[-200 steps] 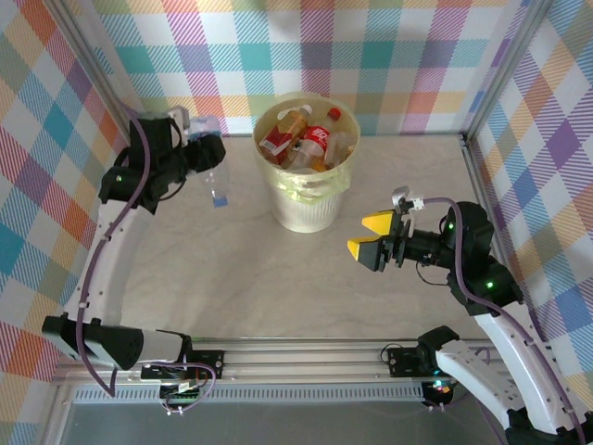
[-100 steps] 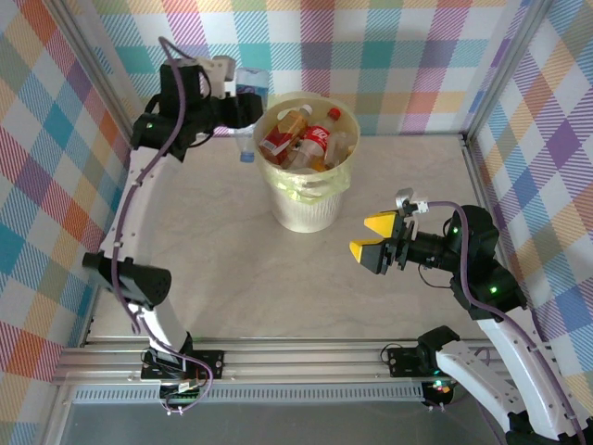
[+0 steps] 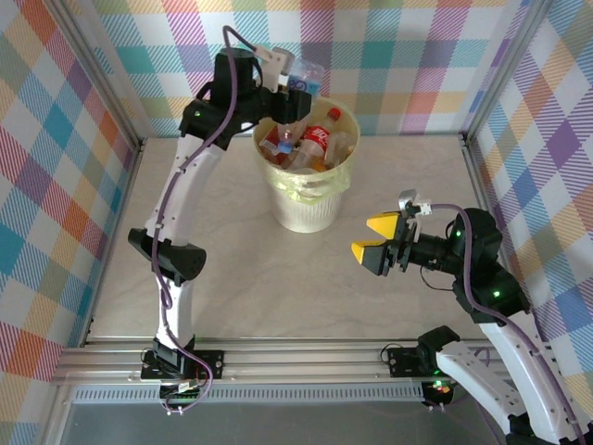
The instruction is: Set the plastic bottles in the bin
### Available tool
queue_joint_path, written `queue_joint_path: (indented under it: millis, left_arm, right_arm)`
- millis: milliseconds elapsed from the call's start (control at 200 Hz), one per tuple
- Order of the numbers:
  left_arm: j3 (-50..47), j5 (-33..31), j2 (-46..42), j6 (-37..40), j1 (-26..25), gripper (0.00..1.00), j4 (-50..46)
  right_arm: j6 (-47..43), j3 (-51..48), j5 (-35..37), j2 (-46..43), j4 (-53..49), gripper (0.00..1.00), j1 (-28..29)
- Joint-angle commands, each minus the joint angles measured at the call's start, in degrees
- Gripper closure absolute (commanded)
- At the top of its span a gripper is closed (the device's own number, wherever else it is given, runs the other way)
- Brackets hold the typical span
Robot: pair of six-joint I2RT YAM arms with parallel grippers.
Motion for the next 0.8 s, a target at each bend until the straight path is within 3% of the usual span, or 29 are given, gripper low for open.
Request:
queue_joint_path:
  millis: [0, 230, 370, 490, 620, 795]
  left_arm:
    - [1.2, -1.9, 1.7, 4.0, -1.1, 0.35, -2.2]
    - [1.2, -8.3, 3.8, 9.4, -3.2, 0.34, -5.9]
    - [0.8, -9.6, 4.3, 9.2, -3.4, 0.29, -7.6]
    - [0.9, -10.3, 4.6, 7.9, -3.4, 0.20, -8.5]
    - [0.9, -10.8, 3.9, 6.1, -3.4, 0.01, -7.2]
    - [0.9, -11.2, 2.5, 3.5, -3.4, 0.00, -3.2]
  right_arm:
    - [-1.3, 1.1, 0.4, -0.7, -0.4, 0.00, 0.3]
    - [-1.0, 0.9, 0.3, -0.6, -0.2, 0.00, 0.3]
    - [-0.8, 0.9, 0.3, -0.4, -0.1, 0.00, 0.3]
    - [-0.8, 1.1, 0.2, 0.2, 0.0, 0.00, 0.3]
    - [-1.0, 1.3, 0.3, 0.4, 0.0, 0.00, 0.3]
    - [-1.0, 1.3, 0.3, 0.6, -0.2, 0.00, 0.3]
